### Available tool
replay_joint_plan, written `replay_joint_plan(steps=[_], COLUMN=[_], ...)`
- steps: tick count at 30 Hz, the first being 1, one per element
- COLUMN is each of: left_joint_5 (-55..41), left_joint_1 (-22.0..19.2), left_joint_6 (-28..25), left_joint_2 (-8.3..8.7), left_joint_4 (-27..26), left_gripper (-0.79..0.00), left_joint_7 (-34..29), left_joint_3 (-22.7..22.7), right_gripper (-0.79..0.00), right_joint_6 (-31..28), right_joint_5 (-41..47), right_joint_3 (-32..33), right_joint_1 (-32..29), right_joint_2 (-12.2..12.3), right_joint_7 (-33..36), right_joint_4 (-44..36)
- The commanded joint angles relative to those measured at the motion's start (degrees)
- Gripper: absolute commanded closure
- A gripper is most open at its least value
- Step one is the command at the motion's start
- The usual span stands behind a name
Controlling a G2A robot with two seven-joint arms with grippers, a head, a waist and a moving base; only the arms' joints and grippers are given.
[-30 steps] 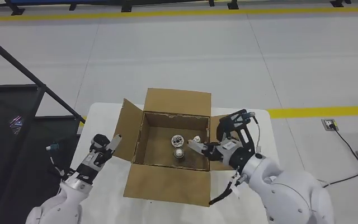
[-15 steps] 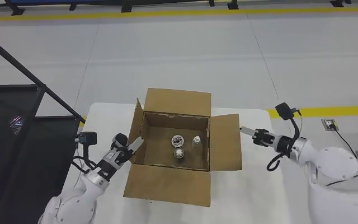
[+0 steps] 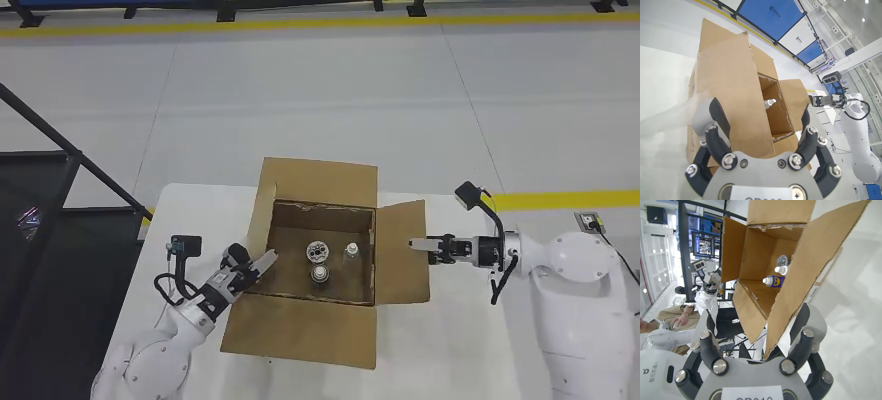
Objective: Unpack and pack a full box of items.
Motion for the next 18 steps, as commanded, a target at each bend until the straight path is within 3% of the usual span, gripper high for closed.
replay_joint_plan(steps=[1,10,18], left_joint_5=[0.2,1.1,0.8], left_joint_1=[-0.2,-2.6,-3.9], left_joint_6=[0.2,1.9,3.7], left_joint_2=[0.02,-0.03,-0.12], left_joint_4=[0.4,3.5,6.1], left_gripper=[-0.785,-0.785,-0.785], left_joint_7=[-0.1,0.1,1.1], left_joint_3=[0.6,3.5,4.9], right_gripper=[-0.785,-0.785,-0.785], right_joint_6=[-0.5,-3.5,-3.5], right_joint_5=[2.3,6.8,1.1], right_joint_3=[-1.7,-10.7,-18.2], right_joint_1=[-0.8,-3.3,-2.4], right_joint_2=[-0.1,-0.7,-1.2], right_joint_7=[-1.2,-10.2,-19.7], right_joint_4=[-1.5,-5.8,-4.1])
